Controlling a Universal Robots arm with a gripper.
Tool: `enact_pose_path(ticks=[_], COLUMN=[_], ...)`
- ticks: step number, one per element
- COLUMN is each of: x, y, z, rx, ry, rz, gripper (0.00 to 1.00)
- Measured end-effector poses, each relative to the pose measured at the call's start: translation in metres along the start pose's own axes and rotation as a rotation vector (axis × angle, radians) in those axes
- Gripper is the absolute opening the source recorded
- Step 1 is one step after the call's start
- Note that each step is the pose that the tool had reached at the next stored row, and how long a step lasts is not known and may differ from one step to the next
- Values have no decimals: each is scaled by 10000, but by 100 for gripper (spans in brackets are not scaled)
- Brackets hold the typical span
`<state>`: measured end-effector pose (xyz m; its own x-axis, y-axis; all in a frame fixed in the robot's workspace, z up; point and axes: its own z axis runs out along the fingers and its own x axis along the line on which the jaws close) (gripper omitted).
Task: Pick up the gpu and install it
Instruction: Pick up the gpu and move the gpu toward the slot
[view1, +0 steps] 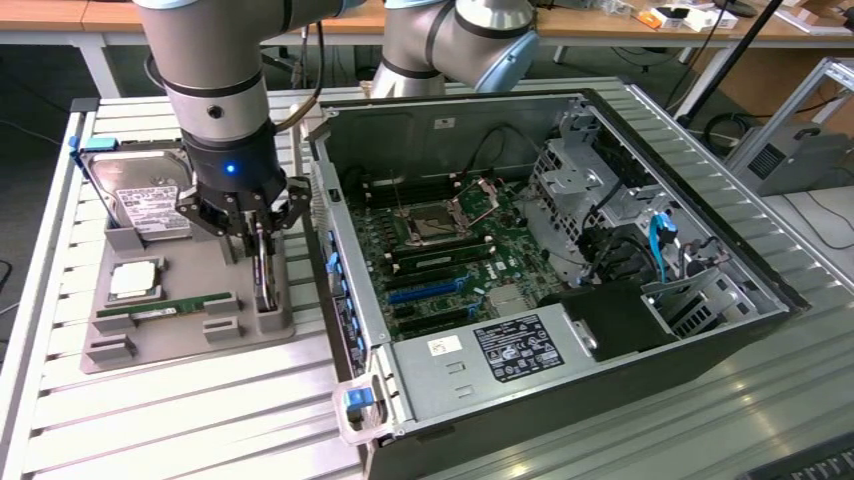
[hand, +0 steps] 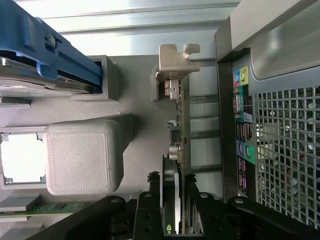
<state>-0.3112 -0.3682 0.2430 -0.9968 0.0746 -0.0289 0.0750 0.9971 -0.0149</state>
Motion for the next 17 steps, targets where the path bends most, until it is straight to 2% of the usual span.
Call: enact_pose_path(ticks=[1, 2, 17], x=[0, 0, 0], y=[0, 0, 0], z=[0, 0, -9], rx=[0, 0, 2], ry=[0, 0, 1], rz=[0, 0, 1], gripper=[28, 27, 27])
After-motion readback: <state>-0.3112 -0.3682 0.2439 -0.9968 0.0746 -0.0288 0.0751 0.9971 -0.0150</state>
